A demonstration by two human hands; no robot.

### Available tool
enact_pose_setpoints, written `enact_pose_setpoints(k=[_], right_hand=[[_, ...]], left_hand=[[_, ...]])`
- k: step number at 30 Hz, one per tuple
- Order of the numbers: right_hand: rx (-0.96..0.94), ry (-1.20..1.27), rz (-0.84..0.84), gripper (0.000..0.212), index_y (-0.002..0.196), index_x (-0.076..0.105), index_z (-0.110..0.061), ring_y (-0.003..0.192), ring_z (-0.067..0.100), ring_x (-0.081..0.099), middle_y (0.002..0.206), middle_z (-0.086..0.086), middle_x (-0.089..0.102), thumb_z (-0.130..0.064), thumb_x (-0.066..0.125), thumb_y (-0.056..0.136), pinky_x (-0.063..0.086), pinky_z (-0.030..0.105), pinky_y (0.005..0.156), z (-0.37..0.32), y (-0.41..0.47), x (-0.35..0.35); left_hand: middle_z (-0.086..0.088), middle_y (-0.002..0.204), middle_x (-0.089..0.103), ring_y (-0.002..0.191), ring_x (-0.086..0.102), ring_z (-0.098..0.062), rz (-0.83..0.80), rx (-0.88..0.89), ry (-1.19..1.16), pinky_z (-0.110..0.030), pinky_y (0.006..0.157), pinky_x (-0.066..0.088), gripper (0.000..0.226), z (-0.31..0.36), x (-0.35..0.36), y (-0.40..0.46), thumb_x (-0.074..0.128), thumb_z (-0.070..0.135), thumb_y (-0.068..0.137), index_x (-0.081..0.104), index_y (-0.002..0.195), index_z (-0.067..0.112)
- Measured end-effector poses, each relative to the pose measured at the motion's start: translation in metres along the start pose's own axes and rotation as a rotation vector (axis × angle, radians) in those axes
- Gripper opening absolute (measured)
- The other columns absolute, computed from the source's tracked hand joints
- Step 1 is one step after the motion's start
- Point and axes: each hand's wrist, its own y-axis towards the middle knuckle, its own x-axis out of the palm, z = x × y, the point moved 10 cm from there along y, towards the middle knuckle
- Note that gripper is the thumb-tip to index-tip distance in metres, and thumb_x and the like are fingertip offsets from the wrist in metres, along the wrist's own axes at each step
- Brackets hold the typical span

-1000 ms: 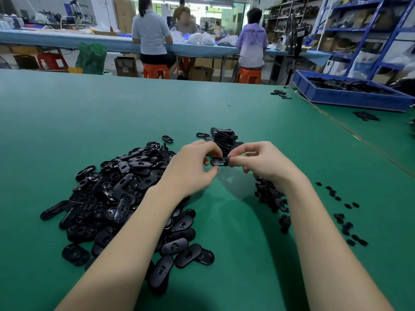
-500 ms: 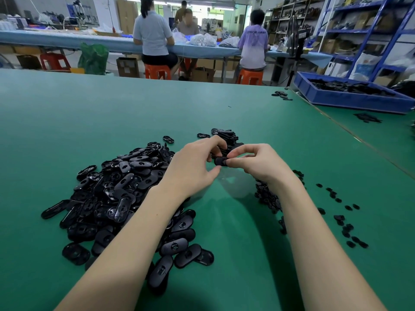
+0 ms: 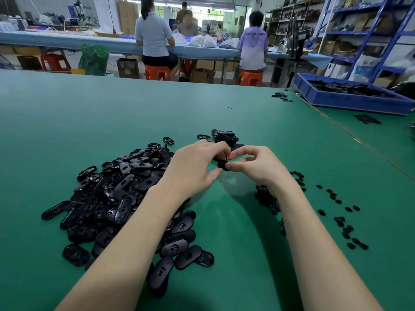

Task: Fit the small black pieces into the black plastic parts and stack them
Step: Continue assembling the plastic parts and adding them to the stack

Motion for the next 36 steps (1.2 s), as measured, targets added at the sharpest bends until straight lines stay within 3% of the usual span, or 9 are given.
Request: enact_pose_setpoints(k=[3, 5, 8, 11, 13, 17, 22, 27, 36], right_hand=[[0.033, 0.057, -0.023, 0.015, 0.087, 0.077, -0.033, 0.062, 0.001, 0.056, 0.082, -0.007, 0.075, -0.035, 0.088, 0.077, 0.039, 0.021, 0.061, 0.009, -0.003, 0.003], [0.044, 0.105, -0.035, 0.014, 0.085, 0.08, -0.031, 0.049, -0.001, 0.05, 0.074, -0.009, 0.07, -0.038, 0.088, 0.076, 0.038, 0.013, 0.051, 0.013, -0.004, 0.003], [0.034, 0.122, -0.045, 0.017, 0.081, 0.078, -0.028, 0.048, 0.002, 0.045, 0.069, -0.01, 0.069, -0.04, 0.089, 0.075, 0.032, 0.011, 0.041, 0.014, -0.004, 0.003], [-0.02, 0.114, -0.047, 0.018, 0.077, 0.075, -0.026, 0.046, 0.0, 0.045, 0.06, -0.013, 0.062, -0.036, 0.09, 0.075, 0.03, 0.011, 0.043, 0.009, -0.002, 0.004], [-0.073, 0.041, -0.056, 0.018, 0.079, 0.075, -0.027, 0.049, -0.002, 0.05, 0.063, -0.011, 0.068, -0.037, 0.09, 0.075, 0.034, 0.011, 0.047, 0.002, -0.002, 0.007], [-0.154, -0.1, -0.032, 0.017, 0.079, 0.073, -0.031, 0.061, -0.003, 0.058, 0.072, -0.013, 0.075, -0.038, 0.088, 0.075, 0.044, 0.022, 0.063, -0.008, 0.0, 0.01], [-0.191, -0.216, -0.026, 0.009, 0.079, 0.074, -0.034, 0.055, -0.006, 0.055, 0.073, -0.019, 0.072, -0.034, 0.083, 0.079, 0.041, 0.023, 0.059, -0.01, 0.001, 0.012], [-0.186, -0.39, 0.019, 0.007, 0.074, 0.072, -0.039, 0.067, -0.014, 0.057, 0.075, -0.027, 0.071, -0.038, 0.078, 0.077, 0.039, 0.021, 0.059, -0.011, 0.001, 0.014], [-0.192, -0.406, 0.063, 0.009, 0.071, 0.068, -0.039, 0.063, -0.015, 0.057, 0.074, -0.027, 0.07, -0.041, 0.077, 0.074, 0.037, 0.02, 0.057, -0.01, 0.0, 0.015]], left_hand=[[0.023, 0.096, 0.064, 0.087, 0.049, 0.002, -0.002, -0.016, -0.037, -0.026, 0.071, 0.042, 0.032, -0.004, 0.001, -0.001, 0.074, 0.03, 0.081, 0.058, 0.107, 0.036], [0.024, 0.094, 0.064, 0.086, 0.05, 0.003, -0.002, -0.051, -0.104, -0.026, 0.074, 0.044, 0.032, -0.01, 0.001, -0.001, 0.075, 0.029, 0.08, 0.057, 0.106, 0.037], [0.019, 0.095, 0.065, 0.089, 0.054, -0.004, -0.046, -0.121, -0.209, -0.027, 0.079, 0.044, 0.032, -0.017, 0.008, 0.002, 0.076, 0.023, 0.081, 0.061, 0.107, 0.032], [0.012, 0.103, 0.066, 0.094, 0.057, -0.01, -0.129, -0.189, -0.22, -0.032, 0.09, 0.048, 0.024, -0.023, 0.017, 0.001, 0.072, 0.022, 0.085, 0.065, 0.107, 0.028], [0.013, 0.107, 0.067, 0.103, 0.057, -0.012, -0.199, -0.202, -0.137, -0.036, 0.093, 0.048, 0.018, -0.025, 0.023, -0.001, 0.065, 0.029, 0.09, 0.067, 0.107, 0.032], [0.01, 0.109, 0.068, 0.112, 0.053, -0.016, -0.264, -0.194, 0.071, -0.033, 0.086, 0.045, 0.018, -0.024, 0.028, -0.003, 0.056, 0.039, 0.096, 0.065, 0.111, 0.035], [0.01, 0.109, 0.068, 0.112, 0.054, -0.017, -0.258, -0.195, 0.166, -0.034, 0.082, 0.043, 0.018, -0.025, 0.027, -0.004, 0.053, 0.041, 0.097, 0.064, 0.11, 0.035], [0.011, 0.107, 0.068, 0.111, 0.053, -0.016, -0.261, -0.227, 0.144, -0.032, 0.076, 0.038, 0.018, -0.027, 0.033, -0.006, 0.052, 0.042, 0.098, 0.064, 0.109, 0.037], [0.014, 0.11, 0.068, 0.113, 0.055, -0.014, -0.251, -0.268, 0.159, -0.031, 0.076, 0.036, 0.017, -0.032, 0.031, -0.007, 0.053, 0.047, 0.097, 0.064, 0.108, 0.04]])
